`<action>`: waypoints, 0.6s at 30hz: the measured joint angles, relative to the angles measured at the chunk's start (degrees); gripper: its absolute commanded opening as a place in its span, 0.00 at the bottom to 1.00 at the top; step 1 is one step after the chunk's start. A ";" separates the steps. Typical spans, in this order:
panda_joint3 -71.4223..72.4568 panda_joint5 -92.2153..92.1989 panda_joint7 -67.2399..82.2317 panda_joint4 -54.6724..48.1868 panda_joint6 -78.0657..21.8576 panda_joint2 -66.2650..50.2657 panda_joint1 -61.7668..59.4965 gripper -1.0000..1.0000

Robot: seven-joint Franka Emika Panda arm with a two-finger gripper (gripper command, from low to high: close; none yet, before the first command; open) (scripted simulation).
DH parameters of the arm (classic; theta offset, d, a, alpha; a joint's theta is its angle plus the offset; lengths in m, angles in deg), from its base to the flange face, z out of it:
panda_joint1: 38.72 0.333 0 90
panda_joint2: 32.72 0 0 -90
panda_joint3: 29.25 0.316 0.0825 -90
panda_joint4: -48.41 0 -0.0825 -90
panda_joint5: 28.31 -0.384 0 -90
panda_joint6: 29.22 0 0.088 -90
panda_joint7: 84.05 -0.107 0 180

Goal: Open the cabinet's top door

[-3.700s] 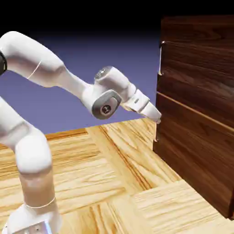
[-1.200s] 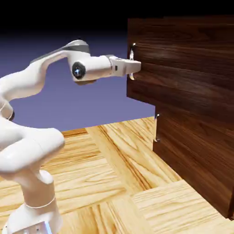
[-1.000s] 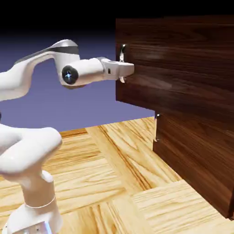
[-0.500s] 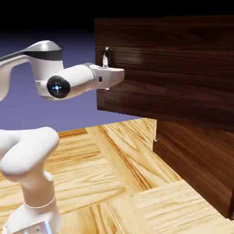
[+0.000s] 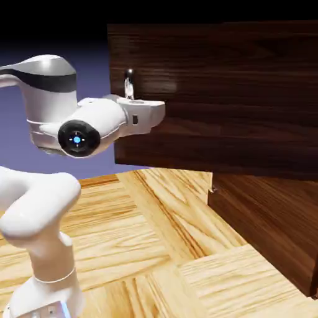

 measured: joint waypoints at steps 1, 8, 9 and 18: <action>-2.08 1.89 0.74 -1.27 -1.50 -1.69 0.67 0.00; -16.61 13.50 5.98 -13.10 -12.76 -14.52 8.71 0.00; -18.68 14.84 6.69 -15.12 -14.44 -16.35 10.31 0.00; -37.23 22.71 12.07 -33.47 -28.56 -30.03 27.60 0.00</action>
